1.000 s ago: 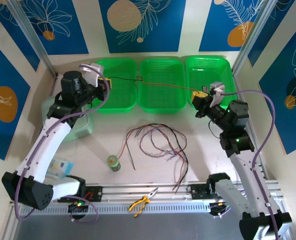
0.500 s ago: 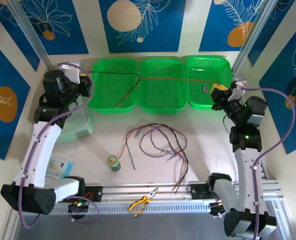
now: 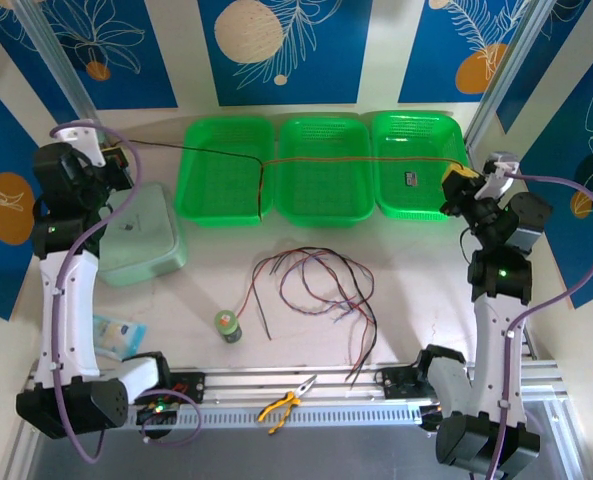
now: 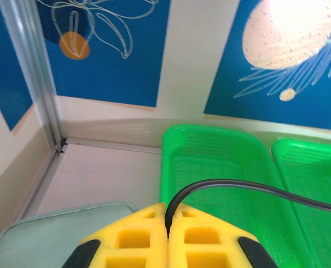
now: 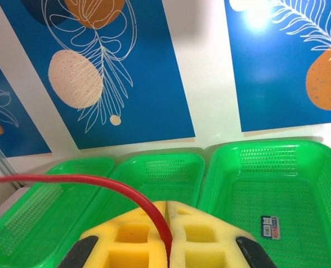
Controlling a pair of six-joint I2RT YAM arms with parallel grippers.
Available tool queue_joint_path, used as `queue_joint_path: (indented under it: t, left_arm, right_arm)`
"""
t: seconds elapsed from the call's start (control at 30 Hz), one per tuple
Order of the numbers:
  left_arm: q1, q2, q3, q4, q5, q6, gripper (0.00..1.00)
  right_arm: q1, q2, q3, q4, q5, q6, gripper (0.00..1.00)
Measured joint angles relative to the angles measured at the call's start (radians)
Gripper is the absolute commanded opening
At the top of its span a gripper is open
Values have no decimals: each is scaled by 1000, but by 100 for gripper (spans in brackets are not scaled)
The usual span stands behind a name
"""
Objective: Untangle the cables
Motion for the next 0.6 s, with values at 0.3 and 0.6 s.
queue_joint_path:
  t: [0.3,0.6]
  left_arm:
    - [190,9,44,-27,6,-38,0]
    - [235,36,60,10,85,-121,0]
  right_arm:
    - [-67,13,82,-39,122,-11,0]
    - [-92,28,111,-70,149,-39,0]
